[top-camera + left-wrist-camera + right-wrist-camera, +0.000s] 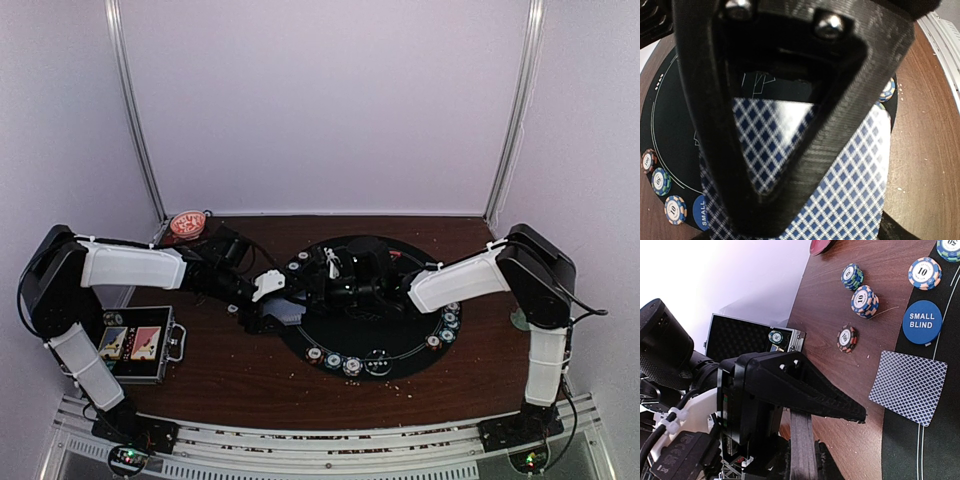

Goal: Distribute texas hold em gaming equipment
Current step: Pass from the right arm to the left

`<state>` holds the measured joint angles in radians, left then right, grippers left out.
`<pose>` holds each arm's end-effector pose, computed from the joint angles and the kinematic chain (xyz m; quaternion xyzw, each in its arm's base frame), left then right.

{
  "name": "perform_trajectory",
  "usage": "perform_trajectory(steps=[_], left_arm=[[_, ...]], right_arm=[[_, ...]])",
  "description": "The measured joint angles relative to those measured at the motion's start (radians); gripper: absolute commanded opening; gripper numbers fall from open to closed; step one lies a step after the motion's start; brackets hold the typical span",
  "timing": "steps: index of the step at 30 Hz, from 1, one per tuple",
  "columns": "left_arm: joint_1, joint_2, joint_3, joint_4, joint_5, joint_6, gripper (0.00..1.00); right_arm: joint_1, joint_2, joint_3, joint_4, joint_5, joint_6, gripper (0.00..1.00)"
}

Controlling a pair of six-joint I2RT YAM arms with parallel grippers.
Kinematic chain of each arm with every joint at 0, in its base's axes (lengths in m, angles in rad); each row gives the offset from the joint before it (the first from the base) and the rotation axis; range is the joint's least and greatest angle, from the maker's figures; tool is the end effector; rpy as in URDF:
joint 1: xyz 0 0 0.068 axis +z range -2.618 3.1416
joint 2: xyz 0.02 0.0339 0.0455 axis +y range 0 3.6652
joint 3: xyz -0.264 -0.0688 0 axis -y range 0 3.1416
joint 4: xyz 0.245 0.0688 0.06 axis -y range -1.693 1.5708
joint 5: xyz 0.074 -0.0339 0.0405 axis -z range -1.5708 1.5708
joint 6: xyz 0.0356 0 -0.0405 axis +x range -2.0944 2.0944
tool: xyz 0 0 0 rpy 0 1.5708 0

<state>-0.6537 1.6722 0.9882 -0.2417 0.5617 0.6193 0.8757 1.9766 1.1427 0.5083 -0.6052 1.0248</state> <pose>0.2561 -0.2201 0.1846 0.6123 0.6806 -0.2681 0.3000 0.2606 0.3441 0.1819 -0.1155 0.7862 0.5936 0.1267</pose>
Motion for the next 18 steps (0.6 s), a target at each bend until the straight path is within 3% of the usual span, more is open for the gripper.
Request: perform_trajectory(steps=[8, 12, 15, 18], left_arm=[[0.000, 0.000, 0.000, -0.001, 0.009, 0.000, 0.76], [0.000, 0.000, 0.000, -0.003, 0.014, -0.002, 0.67], [0.000, 0.002, 0.000, -0.007, 0.015, -0.005, 0.52], [0.003, 0.005, 0.001, -0.024, 0.025, -0.019, 0.49]], right_arm=[[0.002, 0.011, 0.000, 0.002, 0.000, 0.000, 0.00], [0.002, 0.015, 0.000, 0.005, -0.001, 0.001, 0.00], [0.002, 0.018, 0.000, 0.004, -0.002, -0.001, 0.00], [0.002, 0.027, -0.001, -0.007, -0.002, -0.034, 0.00]])
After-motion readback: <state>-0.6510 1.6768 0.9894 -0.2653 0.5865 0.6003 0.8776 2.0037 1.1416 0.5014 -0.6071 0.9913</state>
